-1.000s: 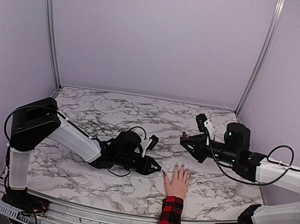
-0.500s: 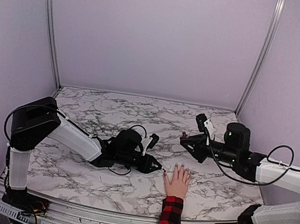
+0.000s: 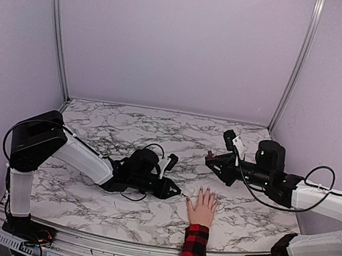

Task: Paint the nails
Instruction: Paint the nail with the hand.

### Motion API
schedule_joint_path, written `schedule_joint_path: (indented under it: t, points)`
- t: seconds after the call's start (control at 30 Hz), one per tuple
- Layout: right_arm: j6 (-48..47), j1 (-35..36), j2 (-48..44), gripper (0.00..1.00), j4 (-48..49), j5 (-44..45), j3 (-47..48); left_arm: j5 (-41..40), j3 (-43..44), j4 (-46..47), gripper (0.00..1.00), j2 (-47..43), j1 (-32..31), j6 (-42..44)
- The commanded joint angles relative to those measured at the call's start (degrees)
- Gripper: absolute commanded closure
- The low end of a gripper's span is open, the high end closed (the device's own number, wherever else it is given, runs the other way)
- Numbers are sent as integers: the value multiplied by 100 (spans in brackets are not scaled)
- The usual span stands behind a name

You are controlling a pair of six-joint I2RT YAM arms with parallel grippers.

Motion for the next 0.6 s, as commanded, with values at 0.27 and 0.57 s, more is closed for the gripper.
schedule_joint_path:
  t: [0.27,0.57]
  points:
    - [-19,-33,-37,100,222,-31,31,9,-133,-61,100,-359,-139,298]
    - [-24,-36,-31,100,220,-19,27,69,54,-81,100,-143,-166,236]
